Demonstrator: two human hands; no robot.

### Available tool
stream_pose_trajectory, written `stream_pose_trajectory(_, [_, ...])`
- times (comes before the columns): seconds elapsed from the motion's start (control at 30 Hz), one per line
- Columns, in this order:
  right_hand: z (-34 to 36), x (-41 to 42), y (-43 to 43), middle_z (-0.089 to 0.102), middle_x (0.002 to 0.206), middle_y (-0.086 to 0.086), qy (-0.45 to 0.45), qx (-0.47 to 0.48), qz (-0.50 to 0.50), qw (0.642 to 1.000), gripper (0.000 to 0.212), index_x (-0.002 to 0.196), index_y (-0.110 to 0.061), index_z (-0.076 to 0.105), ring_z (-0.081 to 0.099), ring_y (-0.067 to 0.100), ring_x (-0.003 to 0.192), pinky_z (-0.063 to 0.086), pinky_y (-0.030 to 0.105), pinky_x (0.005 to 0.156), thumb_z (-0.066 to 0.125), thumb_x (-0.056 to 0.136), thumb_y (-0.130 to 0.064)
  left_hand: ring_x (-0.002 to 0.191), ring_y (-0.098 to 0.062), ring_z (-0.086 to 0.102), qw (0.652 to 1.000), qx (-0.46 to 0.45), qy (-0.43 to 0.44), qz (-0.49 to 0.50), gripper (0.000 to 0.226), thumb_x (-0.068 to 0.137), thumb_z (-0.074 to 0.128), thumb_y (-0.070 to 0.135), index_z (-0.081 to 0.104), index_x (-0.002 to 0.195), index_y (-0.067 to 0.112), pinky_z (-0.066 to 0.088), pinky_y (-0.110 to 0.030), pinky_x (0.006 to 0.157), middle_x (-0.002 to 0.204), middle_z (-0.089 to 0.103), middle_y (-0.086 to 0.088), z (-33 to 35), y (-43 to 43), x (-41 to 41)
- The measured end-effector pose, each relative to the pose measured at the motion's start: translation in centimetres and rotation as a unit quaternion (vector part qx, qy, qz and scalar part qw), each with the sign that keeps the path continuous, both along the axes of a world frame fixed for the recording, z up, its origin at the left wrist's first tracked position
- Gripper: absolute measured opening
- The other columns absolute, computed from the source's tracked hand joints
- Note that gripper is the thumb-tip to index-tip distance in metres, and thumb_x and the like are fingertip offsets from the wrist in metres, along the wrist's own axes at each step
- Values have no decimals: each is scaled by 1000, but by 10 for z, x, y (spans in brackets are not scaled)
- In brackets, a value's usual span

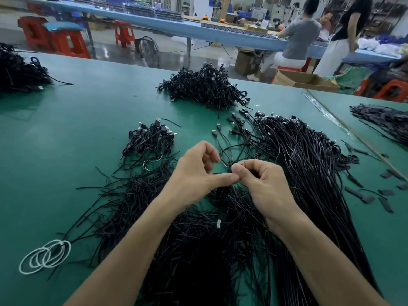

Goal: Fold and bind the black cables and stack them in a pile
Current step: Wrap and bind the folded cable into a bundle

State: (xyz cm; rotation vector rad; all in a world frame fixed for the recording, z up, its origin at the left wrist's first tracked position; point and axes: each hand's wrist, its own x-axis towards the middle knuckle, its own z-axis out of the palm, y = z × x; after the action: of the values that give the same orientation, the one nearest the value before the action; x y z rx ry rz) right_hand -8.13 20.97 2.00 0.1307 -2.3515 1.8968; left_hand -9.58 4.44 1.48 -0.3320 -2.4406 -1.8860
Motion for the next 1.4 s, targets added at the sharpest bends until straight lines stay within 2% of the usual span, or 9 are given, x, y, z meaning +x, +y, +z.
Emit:
stream_pose_trajectory(0.1, [0, -1, -2, 66, 65, -9, 26, 1, -51, 998, 23, 71, -19, 70, 57, -1, 62, 47, 9, 63, 67, 94, -17, 43, -7, 54, 996, -41, -81, -20, 50, 73, 78, 61, 53, 90, 22, 41, -24, 41, 53, 59, 7, -2, 5, 1])
stream_pose_trajectory(0.3, [-4, 1, -11, 62, 60, -15, 27, -72, -56, 995, 22, 72, -11, 68, 55, -5, 61, 46, 8, 64, 66, 94, -15, 36, -12, 55, 987, 19, -139, -82, 21, 90, 68, 44, 61, 102, 28, 38, -18, 33, 48, 58, 3, 2, 5, 3])
stream_pose_trajectory(0.43, [-4, 1, -14, 64, 59, -16, 6, -123, -29, 992, 18, 77, -13, 68, 57, -6, 58, 47, 9, 60, 65, 94, -15, 57, -18, 70, 964, 160, -186, -104, 8, 99, 60, 14, 65, 104, 13, 54, -22, 49, 72, 74, -9, 7, 8, 6])
stream_pose_trajectory(0.57, [-7, 2, -14, 69, 67, -10, -30, -150, 26, 988, 18, 80, -13, 71, 61, -2, 63, 48, 11, 61, 69, 84, -30, 69, -24, 73, 955, 226, -187, -49, 40, 98, 33, -2, 70, 102, 13, 56, -26, 57, 80, 75, -17, 10, 4, 3])
stream_pose_trajectory(0.73, [-12, 0, -10, 62, 60, -12, -71, -129, 72, 986, 26, 71, -20, 73, 54, -3, 54, 41, 7, 52, 63, 95, -18, 65, -22, 70, 966, 200, -157, -34, 20, 96, 63, 28, 72, 101, 11, 55, -25, 55, 79, 76, -14, 11, 1, 2])
stream_pose_trajectory(0.87, [-7, -2, -7, 57, 53, -13, -100, -97, 115, 984, 16, 72, -18, 70, 49, -3, 47, 38, 8, 46, 67, 86, -26, 57, -16, 67, 970, 193, -147, -20, 18, 83, 77, 8, 70, 99, 8, 55, -22, 50, 78, 75, -17, 12, -6, -1])
stream_pose_trajectory(1.03, [-5, -29, 6, 65, 65, -11, -75, 77, 48, 993, 6, 88, -16, 72, 55, -1, 57, 44, 14, 58, 69, 92, -17, 68, -23, 68, 993, 76, -86, 25, 26, 85, 74, 1, 67, 102, 20, 58, -30, 67, 83, 76, -13, 0, -21, -17])
stream_pose_trajectory(1.17, [-11, -64, 17, 71, 94, 1, -78, 255, -16, 964, 13, 103, -15, 72, 65, 16, 87, 54, 30, 84, 60, 97, -14, 77, -14, 66, 975, -113, 22, 192, 28, 95, 61, 3, 61, 114, 23, 51, -10, 62, 97, 69, -6, -13, -45, -54])
stream_pose_trajectory(1.4, [-36, -106, 3, 54, 141, 5, -136, 493, 66, 857, 39, 141, -33, 51, 50, 28, 117, 46, 38, 96, 41, 105, -23, 136, -33, 40, 935, -245, -29, 255, 46, 100, 51, 6, 51, 142, 25, 31, -48, 116, 146, 44, -20, -28, -82, -98])
